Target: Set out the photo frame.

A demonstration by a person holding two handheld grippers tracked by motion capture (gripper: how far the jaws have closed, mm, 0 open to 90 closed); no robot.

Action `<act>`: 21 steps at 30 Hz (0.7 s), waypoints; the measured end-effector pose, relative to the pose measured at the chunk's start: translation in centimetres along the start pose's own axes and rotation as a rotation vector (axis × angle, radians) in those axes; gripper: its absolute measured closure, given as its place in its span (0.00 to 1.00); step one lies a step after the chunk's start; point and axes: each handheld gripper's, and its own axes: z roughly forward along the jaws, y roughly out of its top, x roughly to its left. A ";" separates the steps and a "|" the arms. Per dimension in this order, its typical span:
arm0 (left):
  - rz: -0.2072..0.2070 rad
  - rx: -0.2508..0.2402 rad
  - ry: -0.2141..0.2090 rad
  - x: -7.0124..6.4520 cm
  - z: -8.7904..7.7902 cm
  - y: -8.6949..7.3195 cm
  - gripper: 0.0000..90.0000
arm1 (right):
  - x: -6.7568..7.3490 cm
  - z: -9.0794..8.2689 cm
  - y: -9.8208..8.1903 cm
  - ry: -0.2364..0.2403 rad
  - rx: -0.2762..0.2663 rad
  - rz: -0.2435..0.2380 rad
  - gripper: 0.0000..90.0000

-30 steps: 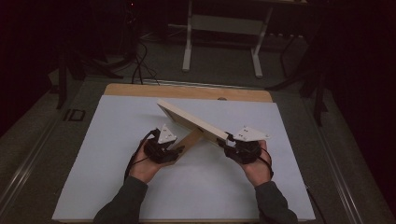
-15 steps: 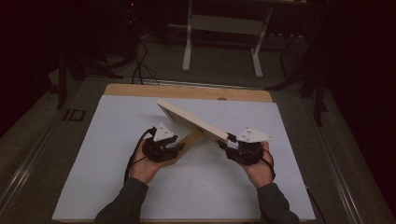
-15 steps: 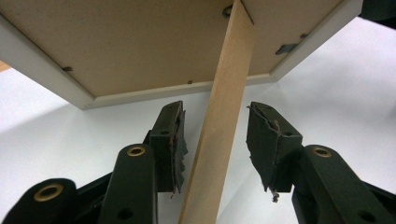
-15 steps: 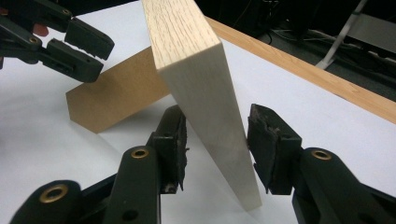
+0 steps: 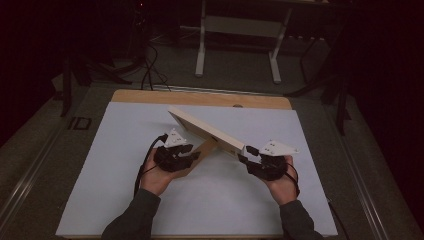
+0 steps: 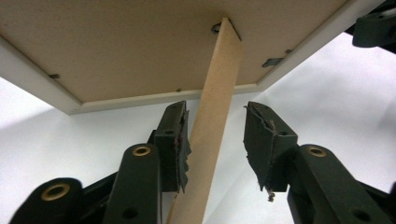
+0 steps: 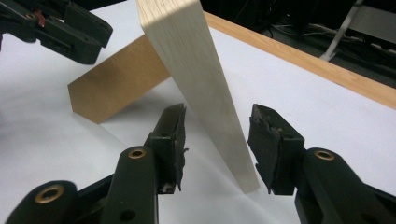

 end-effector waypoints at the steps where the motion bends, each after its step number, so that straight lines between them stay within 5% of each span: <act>1: -0.007 0.000 -0.005 0.0 0.0 0.0 0.67 | -0.1 -0.1 -0.1 0.001 0.002 0.003 0.62; 21: -0.023 -0.006 0.066 0.6 -0.1 1.2 0.77 | -2.4 -0.2 -1.8 -0.024 0.075 0.051 0.84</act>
